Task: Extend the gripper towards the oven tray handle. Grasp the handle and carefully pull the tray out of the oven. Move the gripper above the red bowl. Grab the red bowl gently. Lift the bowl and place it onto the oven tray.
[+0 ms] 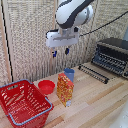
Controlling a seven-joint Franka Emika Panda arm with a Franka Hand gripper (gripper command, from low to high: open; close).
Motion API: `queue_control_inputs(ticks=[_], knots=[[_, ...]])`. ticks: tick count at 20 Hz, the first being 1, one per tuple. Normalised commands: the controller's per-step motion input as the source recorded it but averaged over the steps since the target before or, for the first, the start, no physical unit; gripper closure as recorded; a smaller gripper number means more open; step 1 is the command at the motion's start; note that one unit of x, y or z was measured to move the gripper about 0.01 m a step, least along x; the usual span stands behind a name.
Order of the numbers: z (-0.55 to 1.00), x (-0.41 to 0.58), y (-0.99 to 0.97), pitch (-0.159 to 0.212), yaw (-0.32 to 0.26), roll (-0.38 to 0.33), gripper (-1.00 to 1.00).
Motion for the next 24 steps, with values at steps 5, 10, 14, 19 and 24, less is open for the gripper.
queue_control_inputs(ticks=[5, 10, 14, 19, 24], knots=[[0.05, -0.063, -0.05, 0.001, 0.174, -0.312, -1.00], [0.06, -0.099, -0.08, 0.000, 0.177, -0.333, -1.00], [0.04, -0.111, -0.07, 0.000, 0.182, -0.338, -1.00], [0.03, -0.052, -0.07, -0.010, 0.175, -0.342, -1.00], [0.00, 0.000, -0.06, 0.003, 0.111, -0.375, -1.00]])
